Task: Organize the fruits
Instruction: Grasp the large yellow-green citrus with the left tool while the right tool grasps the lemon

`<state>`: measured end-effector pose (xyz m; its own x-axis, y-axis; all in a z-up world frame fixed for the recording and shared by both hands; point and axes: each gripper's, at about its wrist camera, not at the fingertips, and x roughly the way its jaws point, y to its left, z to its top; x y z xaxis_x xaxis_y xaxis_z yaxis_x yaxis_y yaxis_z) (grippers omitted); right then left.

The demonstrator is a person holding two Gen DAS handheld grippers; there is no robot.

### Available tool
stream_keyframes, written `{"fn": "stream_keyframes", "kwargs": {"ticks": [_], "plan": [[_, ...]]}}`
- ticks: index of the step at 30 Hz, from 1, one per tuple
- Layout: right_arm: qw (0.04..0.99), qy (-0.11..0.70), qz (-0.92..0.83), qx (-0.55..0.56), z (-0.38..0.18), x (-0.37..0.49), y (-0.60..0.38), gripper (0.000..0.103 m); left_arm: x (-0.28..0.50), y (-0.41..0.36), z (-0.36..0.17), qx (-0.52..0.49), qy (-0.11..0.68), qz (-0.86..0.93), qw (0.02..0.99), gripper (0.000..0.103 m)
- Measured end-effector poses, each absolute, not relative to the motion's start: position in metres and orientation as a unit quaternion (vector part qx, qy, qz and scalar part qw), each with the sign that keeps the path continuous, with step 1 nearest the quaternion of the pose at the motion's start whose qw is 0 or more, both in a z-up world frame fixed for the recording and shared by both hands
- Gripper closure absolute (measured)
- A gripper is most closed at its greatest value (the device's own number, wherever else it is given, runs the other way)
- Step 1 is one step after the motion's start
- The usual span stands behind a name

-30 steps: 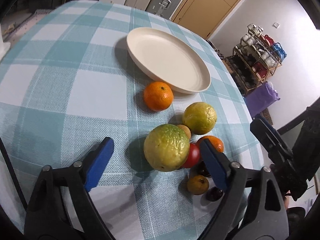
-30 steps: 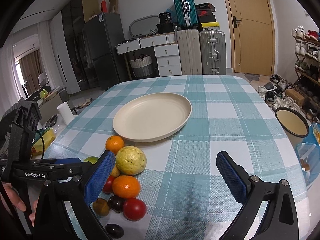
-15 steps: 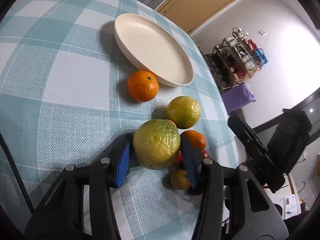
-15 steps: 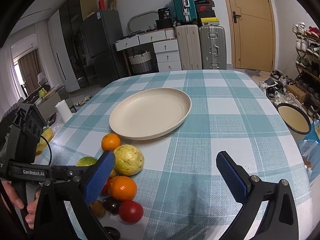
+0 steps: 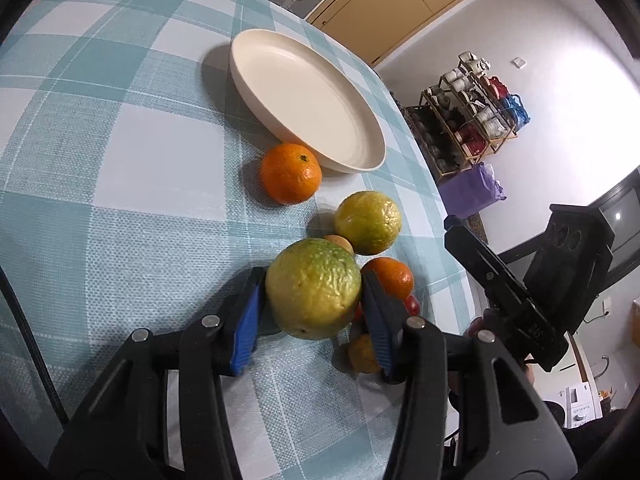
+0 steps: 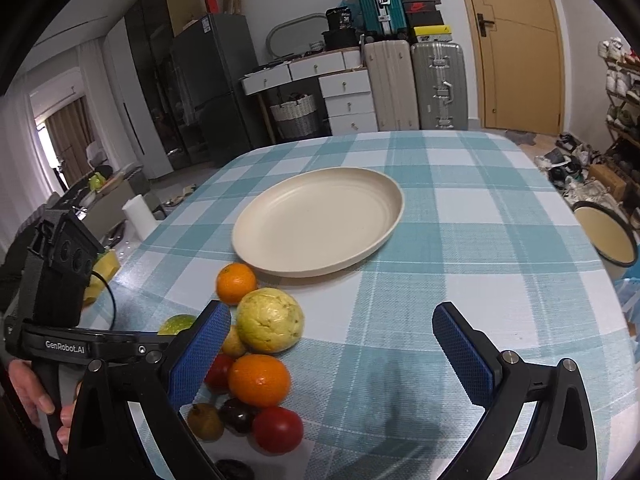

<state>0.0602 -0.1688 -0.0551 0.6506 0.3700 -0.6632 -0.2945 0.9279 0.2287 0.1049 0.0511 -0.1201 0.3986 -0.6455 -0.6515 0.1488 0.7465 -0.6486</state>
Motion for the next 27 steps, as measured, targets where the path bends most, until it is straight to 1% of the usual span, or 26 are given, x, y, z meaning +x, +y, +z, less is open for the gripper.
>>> {"fn": "stream_keyframes", "kwargs": {"ticks": [17, 26, 27], "plan": [[0.867, 0.424, 0.250, 0.076, -0.073, 0.080, -0.144, 0.000, 0.111, 0.071, -0.109, -0.259, 0.471, -0.243, 0.807, 0.059], [0.851, 0.439, 0.271, 0.096, -0.080, 0.091, -0.133, 0.000, 0.100, 0.078, -0.110, -0.258, 0.469, -0.235, 0.812, 0.059], [0.850, 0.439, 0.272, 0.099, -0.081, 0.092, -0.133, 0.001, 0.090, 0.080, -0.109, -0.257, 0.468, -0.234, 0.812, 0.059]]}}
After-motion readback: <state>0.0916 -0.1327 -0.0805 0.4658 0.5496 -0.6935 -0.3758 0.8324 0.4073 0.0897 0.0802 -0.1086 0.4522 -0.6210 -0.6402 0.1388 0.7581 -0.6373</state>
